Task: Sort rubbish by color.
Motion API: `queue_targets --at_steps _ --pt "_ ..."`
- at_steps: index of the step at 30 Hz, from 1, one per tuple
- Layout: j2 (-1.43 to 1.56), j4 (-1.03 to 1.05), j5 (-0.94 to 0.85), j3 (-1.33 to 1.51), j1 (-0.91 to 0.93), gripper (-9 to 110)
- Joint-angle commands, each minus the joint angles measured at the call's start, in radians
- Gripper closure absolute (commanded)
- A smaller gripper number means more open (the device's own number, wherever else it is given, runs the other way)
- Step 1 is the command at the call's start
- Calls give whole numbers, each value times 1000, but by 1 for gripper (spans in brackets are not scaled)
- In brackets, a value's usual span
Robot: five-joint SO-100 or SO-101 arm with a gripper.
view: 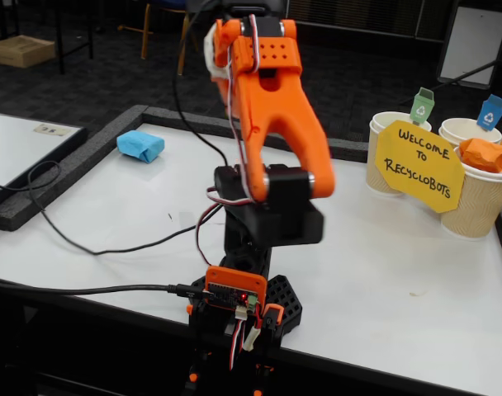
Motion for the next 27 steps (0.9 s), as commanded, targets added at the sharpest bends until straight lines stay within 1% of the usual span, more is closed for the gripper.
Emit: queue_targets --at_steps 1,7,16,20,27 --pt "29 -14 -20 -18 -106 101" --pt "29 -21 -20 -5 -150 101" --pt "-8 -21 -20 -23 -170 101" --pt "-103 -38 -20 -80 -170 101" --pt "-414 -91 -20 -291 -170 101"
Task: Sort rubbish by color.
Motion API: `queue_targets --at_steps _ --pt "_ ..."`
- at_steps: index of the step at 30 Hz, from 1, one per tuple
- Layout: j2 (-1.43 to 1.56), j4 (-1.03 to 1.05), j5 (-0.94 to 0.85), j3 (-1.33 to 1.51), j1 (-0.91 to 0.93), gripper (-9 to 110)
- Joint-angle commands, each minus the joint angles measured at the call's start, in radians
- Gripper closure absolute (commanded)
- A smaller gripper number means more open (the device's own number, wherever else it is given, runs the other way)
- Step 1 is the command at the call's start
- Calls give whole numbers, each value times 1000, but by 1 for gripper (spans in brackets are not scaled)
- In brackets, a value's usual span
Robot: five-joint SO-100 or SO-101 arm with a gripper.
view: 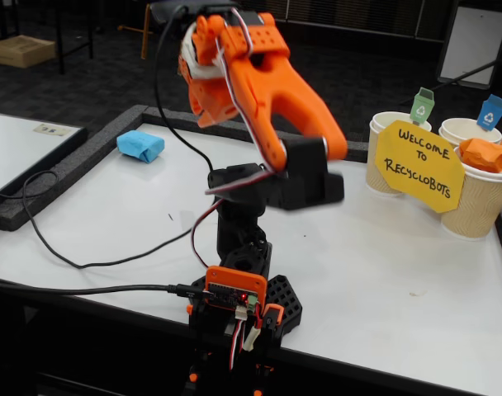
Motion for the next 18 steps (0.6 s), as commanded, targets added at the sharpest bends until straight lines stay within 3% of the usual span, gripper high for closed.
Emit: queue_targets --at_steps 1,18 --pt "-175 -49 -20 -241 -18 101" --pt "-848 -20 -6 -726 -321 101"
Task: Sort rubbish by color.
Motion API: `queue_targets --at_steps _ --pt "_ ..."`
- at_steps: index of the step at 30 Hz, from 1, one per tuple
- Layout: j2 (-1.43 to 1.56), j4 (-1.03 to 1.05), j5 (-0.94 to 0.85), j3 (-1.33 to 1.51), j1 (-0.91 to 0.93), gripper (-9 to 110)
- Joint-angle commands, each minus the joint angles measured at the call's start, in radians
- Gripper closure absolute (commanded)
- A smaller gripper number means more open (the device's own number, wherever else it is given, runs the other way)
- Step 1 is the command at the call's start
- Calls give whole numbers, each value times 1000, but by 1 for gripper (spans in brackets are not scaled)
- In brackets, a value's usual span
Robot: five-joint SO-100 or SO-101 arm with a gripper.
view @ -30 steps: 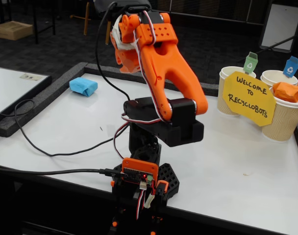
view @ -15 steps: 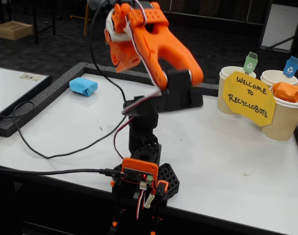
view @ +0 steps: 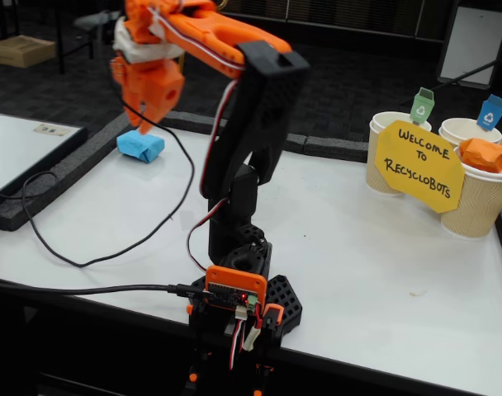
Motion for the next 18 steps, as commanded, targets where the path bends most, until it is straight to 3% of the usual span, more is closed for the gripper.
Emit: queue_targets --at_steps 1,10,18 --pt "-84 -2 -6 -264 -35 101" --pt "-371 -21 -3 -554 -35 100" --pt "-606 -17 172 -804 -32 101"
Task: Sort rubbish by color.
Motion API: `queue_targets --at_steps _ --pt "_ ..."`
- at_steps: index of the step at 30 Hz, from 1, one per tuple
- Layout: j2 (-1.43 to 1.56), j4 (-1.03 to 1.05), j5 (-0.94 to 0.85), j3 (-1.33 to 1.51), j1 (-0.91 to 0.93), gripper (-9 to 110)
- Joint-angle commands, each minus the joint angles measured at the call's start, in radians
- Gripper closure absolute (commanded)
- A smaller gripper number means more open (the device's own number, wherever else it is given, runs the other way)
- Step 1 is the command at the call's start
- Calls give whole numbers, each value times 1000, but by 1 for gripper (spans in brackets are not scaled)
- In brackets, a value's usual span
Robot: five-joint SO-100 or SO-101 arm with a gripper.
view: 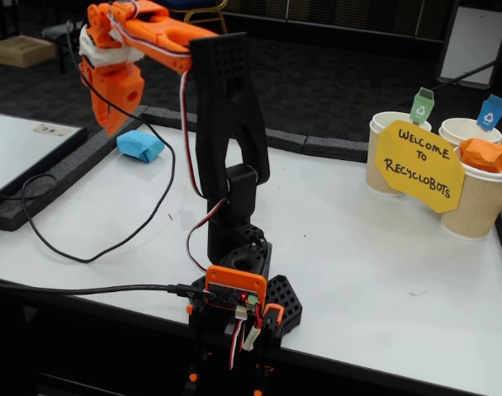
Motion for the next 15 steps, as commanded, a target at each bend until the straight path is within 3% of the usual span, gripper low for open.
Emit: queue_targets --at_steps 1,15 --pt "-28 -17 89 -239 -12 101" --pt "-175 -72 495 -344 100 100"
